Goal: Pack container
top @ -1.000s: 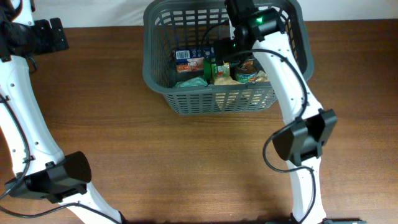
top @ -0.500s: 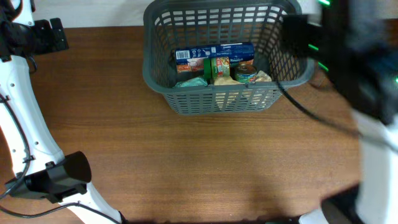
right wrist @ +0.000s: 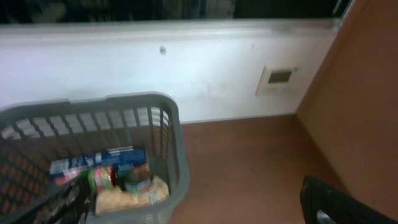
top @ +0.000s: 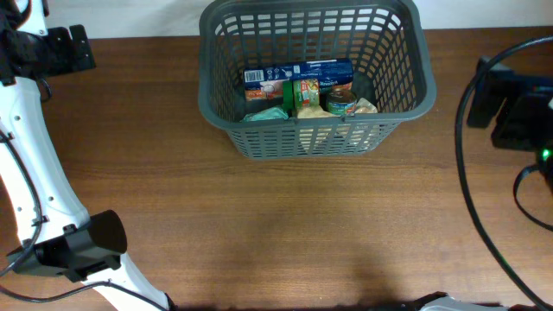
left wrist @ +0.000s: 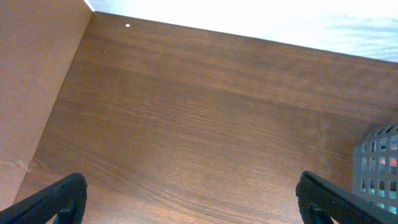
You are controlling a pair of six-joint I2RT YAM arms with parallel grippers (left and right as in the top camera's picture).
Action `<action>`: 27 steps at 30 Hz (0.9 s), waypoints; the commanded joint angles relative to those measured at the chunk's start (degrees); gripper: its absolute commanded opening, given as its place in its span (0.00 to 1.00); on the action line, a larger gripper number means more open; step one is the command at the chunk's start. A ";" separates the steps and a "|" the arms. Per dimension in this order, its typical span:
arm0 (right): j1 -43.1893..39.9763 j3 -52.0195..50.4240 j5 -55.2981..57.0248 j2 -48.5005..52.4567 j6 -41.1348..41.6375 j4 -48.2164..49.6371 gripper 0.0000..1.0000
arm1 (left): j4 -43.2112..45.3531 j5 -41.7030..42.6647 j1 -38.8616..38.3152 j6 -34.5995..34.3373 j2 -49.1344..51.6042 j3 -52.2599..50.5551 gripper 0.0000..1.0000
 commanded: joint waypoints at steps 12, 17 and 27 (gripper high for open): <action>-2.29 -0.37 9.25 -0.76 -0.37 2.43 0.99 | 0.11 0.37 0.09 -0.76 0.35 -0.02 0.99; -10.43 -6.38 1.01 -7.91 -0.35 11.47 0.99 | 0.11 0.37 0.09 -0.76 0.35 -0.02 0.99; -18.73 -42.47 -0.39 -31.50 0.81 27.19 0.99 | 0.11 0.37 0.09 -0.76 0.35 -0.02 0.99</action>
